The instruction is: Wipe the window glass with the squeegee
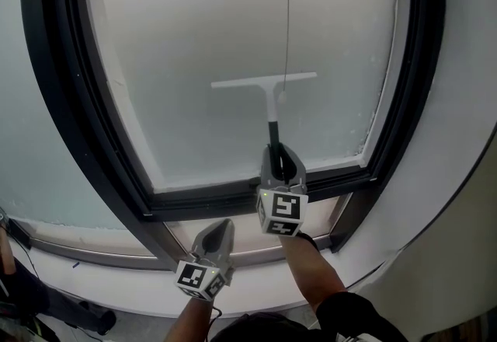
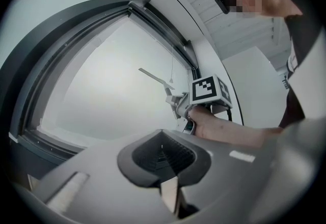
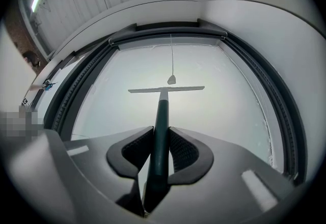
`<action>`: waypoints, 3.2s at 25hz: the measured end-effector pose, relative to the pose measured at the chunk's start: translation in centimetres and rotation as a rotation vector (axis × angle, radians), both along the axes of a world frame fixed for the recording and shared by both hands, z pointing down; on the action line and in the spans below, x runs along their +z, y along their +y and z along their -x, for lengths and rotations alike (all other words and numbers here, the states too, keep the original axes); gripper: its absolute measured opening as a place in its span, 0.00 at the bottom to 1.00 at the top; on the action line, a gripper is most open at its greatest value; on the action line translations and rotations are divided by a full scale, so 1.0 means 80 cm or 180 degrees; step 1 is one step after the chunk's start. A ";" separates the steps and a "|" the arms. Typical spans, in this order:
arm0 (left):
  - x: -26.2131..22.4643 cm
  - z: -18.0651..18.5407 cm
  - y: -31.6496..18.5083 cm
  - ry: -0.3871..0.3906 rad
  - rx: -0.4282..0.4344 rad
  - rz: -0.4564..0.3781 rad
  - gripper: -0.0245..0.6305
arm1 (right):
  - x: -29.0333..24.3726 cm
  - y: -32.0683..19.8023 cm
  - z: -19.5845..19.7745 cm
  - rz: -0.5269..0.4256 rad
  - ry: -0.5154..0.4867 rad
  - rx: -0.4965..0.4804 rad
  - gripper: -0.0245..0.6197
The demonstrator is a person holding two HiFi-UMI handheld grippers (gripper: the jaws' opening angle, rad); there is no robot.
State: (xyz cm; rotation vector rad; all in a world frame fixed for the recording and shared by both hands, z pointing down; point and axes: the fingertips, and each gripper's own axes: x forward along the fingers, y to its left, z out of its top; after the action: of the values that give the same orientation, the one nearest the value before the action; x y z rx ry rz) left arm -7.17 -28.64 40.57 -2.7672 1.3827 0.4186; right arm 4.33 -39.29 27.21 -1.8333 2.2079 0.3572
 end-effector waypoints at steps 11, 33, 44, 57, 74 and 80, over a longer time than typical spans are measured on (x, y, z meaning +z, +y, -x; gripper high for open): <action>0.000 0.008 0.001 0.0125 -0.0027 0.0068 0.04 | 0.025 0.002 0.002 0.0135 0.0022 0.0013 0.19; 0.023 -0.003 -0.014 0.0182 -0.0013 0.0218 0.04 | 0.089 0.004 0.000 0.0403 0.0050 0.0007 0.19; 0.035 -0.001 -0.015 0.0088 -0.0038 0.0270 0.04 | 0.119 0.007 -0.004 0.0528 0.0042 0.0029 0.19; 0.047 0.002 -0.013 0.0116 -0.0042 0.0356 0.04 | 0.162 0.011 -0.006 0.0764 0.0022 0.0036 0.19; 0.062 0.001 -0.015 0.0122 0.0044 0.0445 0.04 | 0.196 0.026 0.001 0.0959 -0.0112 0.0008 0.19; 0.064 0.004 -0.016 0.0093 0.0031 0.0469 0.04 | 0.211 0.032 -0.002 0.1044 -0.0095 0.0027 0.19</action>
State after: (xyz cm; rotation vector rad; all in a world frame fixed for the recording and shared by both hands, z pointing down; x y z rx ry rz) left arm -7.47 -29.89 45.70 -2.8960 1.4640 0.3734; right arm 4.46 -36.74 44.11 -1.9899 2.3504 -0.0357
